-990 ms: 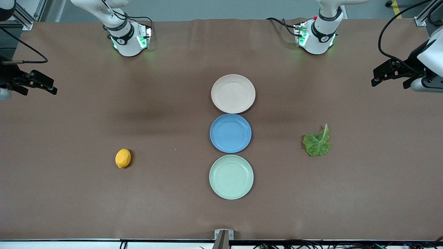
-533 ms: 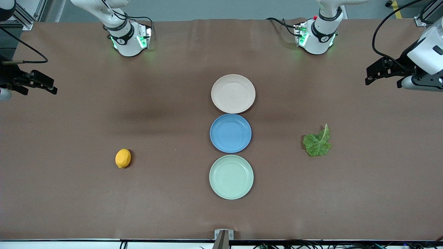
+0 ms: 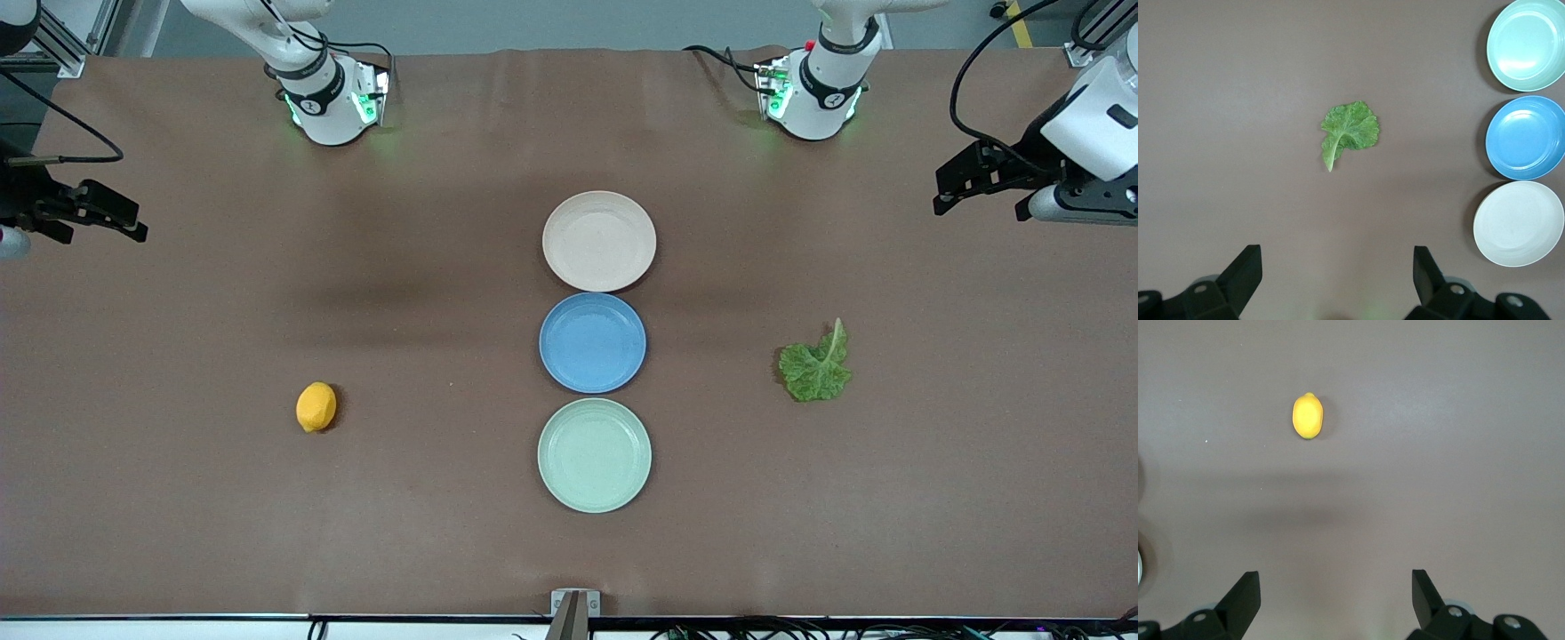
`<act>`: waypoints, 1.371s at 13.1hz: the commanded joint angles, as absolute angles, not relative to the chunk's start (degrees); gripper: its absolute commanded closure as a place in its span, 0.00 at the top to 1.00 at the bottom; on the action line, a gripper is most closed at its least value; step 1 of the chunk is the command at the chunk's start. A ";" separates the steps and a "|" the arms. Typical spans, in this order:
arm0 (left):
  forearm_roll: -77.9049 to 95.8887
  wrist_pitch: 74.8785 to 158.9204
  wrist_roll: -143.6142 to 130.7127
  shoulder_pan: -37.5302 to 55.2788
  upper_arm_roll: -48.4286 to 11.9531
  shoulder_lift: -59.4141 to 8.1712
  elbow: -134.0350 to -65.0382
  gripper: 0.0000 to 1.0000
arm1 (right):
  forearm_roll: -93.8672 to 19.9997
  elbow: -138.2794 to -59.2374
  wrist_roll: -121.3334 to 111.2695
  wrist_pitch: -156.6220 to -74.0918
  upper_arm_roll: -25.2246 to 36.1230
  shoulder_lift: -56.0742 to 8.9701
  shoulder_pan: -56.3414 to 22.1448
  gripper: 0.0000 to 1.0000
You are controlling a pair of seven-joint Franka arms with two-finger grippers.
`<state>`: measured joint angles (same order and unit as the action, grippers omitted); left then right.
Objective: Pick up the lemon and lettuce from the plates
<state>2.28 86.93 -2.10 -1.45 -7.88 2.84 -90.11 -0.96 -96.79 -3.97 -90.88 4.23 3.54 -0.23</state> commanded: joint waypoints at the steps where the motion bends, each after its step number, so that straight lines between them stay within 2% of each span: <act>1: 1.41 87.71 -2.64 -2.29 -8.61 3.52 -91.23 1.00 | -1.41 -98.53 -4.48 -91.05 4.48 5.36 -0.53 1.00; 18: 1.41 88.77 -2.37 -2.37 -8.44 2.46 -90.26 1.00 | -1.41 -98.53 -4.48 -91.14 4.39 5.36 -0.53 1.00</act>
<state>2.28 88.50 -2.11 -2.04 -7.87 2.61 -90.79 -0.96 -96.80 -3.98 -90.88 4.22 3.54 -0.23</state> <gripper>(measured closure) 0.000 0.000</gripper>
